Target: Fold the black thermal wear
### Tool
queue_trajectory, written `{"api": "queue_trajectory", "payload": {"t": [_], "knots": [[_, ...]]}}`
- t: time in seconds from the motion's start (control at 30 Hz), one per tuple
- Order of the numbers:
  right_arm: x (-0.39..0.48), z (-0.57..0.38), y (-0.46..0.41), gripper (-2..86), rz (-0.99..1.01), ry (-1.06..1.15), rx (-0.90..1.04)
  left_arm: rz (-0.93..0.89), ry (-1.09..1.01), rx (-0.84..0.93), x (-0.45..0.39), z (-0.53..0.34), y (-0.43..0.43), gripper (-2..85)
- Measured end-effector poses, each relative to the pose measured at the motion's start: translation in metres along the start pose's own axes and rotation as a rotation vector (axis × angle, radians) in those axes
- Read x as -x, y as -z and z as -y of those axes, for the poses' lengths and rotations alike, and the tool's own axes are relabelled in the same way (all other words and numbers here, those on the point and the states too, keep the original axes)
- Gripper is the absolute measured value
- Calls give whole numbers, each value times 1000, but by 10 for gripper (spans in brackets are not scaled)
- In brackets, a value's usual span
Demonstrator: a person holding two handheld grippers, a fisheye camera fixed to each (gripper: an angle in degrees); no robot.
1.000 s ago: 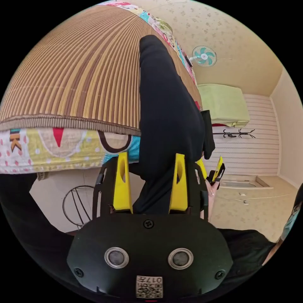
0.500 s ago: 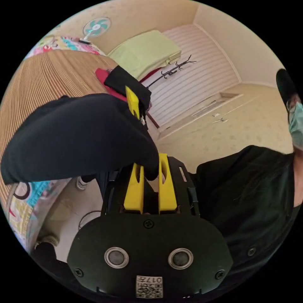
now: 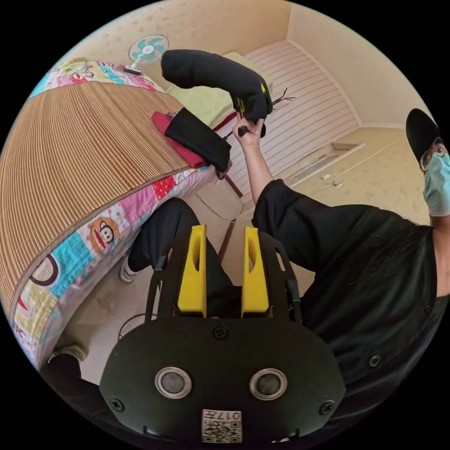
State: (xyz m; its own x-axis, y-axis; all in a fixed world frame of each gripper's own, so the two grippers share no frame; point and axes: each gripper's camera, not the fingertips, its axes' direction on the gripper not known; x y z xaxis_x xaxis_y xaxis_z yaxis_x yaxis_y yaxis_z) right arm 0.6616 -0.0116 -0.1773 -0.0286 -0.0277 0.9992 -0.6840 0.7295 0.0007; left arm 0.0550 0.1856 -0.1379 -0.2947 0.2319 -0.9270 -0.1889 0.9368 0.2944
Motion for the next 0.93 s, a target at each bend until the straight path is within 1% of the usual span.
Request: {"api": "queue_trajectory", "payload": {"t": [0.03, 0.07, 0.1, 0.13, 0.17, 0.2, 0.23, 0.27, 0.3, 0.33, 0.37, 0.4, 0.47, 0.5, 0.53, 0.57, 0.6, 0.67, 0.7, 0.77, 0.8, 0.83, 0.87, 0.9, 0.93], "knots": [[-22, 1, 29, 113, -155, -80, -36, 14, 26, 14, 7, 6, -6, 116], [-45, -11, 58, 104, -322, -222, -82, 18, 41, 19, 13, 13, -12, 116], [-55, -22, 71, 99, -404, -299, -106, 18, 49, 19, 15, 17, -14, 116], [-65, -50, 89, 99, -557, -400, -126, 24, 63, 17, 18, 24, -18, 116], [-65, -82, 96, 93, -698, -426, -121, 45, 85, 16, 23, 30, -23, 116], [-60, -100, 96, 88, -751, -395, -112, 62, 102, 20, 26, 33, -26, 116], [-46, -137, 88, 77, -828, -303, -123, 98, 144, 37, 35, 39, -34, 116], [-30, -182, 75, 66, -881, -206, -191, 125, 188, 59, 47, 44, -43, 115], [-24, -204, 65, 61, -899, -174, -213, 132, 209, 67, 53, 47, -47, 115], [-20, -243, 37, 50, -917, -146, -193, 132, 243, 77, 65, 52, -55, 114], [-25, -273, -2, 41, -901, -144, -84, 123, 264, 76, 74, 57, -62, 111], [-28, -284, -24, 36, -881, -143, -17, 122, 271, 74, 78, 60, -64, 109], [-34, -312, -119, 23, -774, -106, 229, 164, 283, 50, 86, 77, -68, 89], [-33, -313, -141, 21, -755, -92, 265, 186, 285, 41, 86, 82, -67, 85], [-28, -313, -184, 18, -745, -63, 319, 241, 286, 9, 84, 92, -60, 76], [-23, -310, -225, 17, -751, -17, 372, 302, 280, -49, 79, 99, -47, 69], [-20, -310, -247, 18, -751, 25, 408, 336, 277, -88, 77, 102, -38, 68], [-20, -322, -333, 19, -773, 195, 600, 477, 287, -281, 70, 101, 12, 64], [-25, -329, -352, 19, -786, 218, 650, 515, 297, -332, 71, 98, 27, 64], [-57, -362, -407, 15, -841, 222, 806, 667, 355, -521, 77, 83, 96, 73], [-66, -371, -416, 14, -852, 205, 834, 707, 368, -562, 79, 80, 114, 77], [-85, -388, -427, 12, -876, 149, 873, 791, 399, -635, 85, 77, 150, 88], [-87, -398, -424, 9, -872, 151, 792, 873, 427, -685, 92, 80, 186, 102], [-86, -403, -421, 9, -861, 161, 756, 915, 441, -703, 95, 85, 204, 109], [-90, -413, -417, 8, -857, 161, 721, 1015, 484, -748, 102, 95, 239, 123]]}}
